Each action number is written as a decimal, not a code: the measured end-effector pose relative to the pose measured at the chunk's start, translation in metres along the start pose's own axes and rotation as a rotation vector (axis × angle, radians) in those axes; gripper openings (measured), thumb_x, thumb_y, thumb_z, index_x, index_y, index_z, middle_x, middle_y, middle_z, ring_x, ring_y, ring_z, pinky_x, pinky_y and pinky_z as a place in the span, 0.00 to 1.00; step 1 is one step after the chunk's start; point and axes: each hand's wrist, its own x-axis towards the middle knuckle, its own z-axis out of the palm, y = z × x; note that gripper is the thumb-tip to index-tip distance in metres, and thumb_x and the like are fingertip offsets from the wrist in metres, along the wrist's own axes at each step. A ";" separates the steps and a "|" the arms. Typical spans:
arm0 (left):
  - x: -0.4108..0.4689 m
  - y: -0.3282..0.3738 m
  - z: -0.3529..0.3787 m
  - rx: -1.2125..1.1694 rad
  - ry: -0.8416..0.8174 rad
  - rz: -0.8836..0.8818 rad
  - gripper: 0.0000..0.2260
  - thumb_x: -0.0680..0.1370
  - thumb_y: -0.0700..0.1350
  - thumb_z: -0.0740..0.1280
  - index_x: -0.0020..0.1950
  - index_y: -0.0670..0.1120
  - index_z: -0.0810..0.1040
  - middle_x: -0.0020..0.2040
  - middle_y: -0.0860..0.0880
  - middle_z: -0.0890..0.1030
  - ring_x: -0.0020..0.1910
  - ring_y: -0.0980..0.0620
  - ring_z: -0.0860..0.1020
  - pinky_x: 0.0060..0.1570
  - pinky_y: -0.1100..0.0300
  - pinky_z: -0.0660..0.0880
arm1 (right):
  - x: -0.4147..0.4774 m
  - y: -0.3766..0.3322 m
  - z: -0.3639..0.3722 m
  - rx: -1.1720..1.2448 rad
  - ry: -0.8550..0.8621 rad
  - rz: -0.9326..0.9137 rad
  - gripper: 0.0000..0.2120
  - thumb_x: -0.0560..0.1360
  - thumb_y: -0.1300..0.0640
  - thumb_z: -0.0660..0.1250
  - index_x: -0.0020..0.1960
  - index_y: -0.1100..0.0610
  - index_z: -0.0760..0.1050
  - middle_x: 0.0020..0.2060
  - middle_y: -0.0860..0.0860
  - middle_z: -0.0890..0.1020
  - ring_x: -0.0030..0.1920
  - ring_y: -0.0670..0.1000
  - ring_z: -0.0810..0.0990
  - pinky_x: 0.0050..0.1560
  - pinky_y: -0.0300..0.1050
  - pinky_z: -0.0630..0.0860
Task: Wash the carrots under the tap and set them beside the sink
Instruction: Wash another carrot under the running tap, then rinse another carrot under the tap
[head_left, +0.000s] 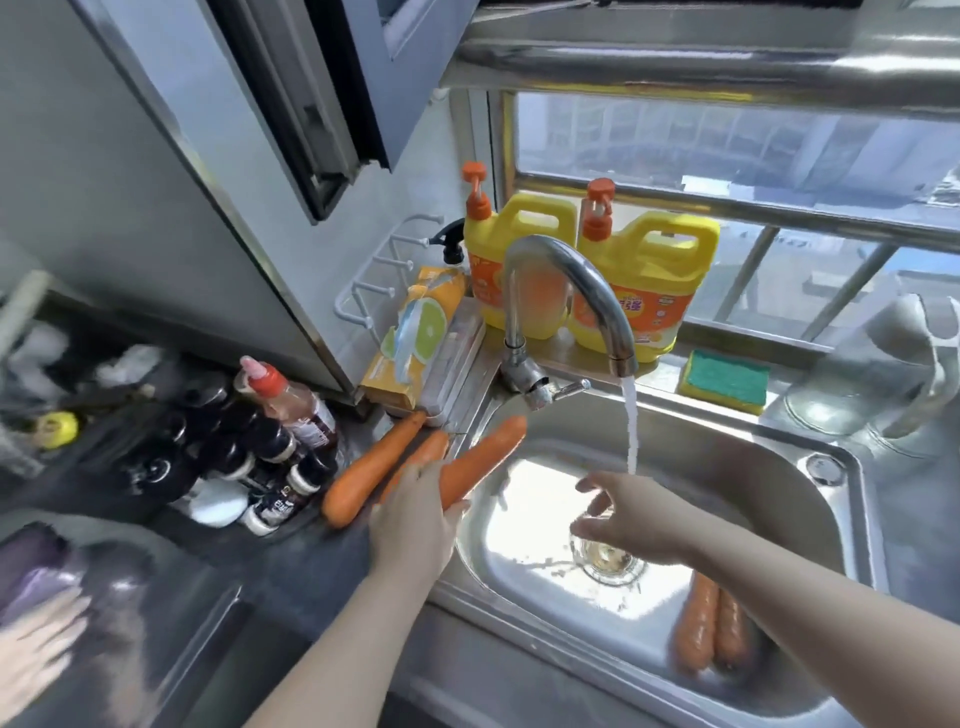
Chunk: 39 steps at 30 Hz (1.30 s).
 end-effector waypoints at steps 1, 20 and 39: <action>0.001 -0.008 -0.003 -0.012 0.025 -0.047 0.29 0.78 0.57 0.69 0.77 0.60 0.63 0.68 0.55 0.72 0.67 0.51 0.74 0.62 0.49 0.74 | 0.003 -0.003 0.003 0.000 -0.026 -0.009 0.28 0.74 0.41 0.72 0.71 0.50 0.72 0.57 0.45 0.83 0.54 0.47 0.81 0.59 0.46 0.77; 0.032 -0.053 -0.006 0.130 0.148 -0.196 0.26 0.80 0.54 0.66 0.77 0.52 0.66 0.71 0.50 0.70 0.68 0.47 0.71 0.66 0.49 0.69 | 0.021 -0.025 0.025 -0.080 -0.085 -0.036 0.22 0.76 0.42 0.70 0.67 0.49 0.76 0.56 0.45 0.83 0.54 0.47 0.80 0.55 0.40 0.73; -0.020 0.043 0.043 -0.060 -0.195 0.278 0.14 0.82 0.48 0.62 0.68 0.56 0.74 0.68 0.59 0.73 0.63 0.51 0.76 0.62 0.53 0.71 | 0.001 0.131 0.086 -0.940 -0.575 -0.125 0.13 0.77 0.58 0.62 0.60 0.56 0.77 0.62 0.61 0.78 0.65 0.68 0.75 0.64 0.61 0.72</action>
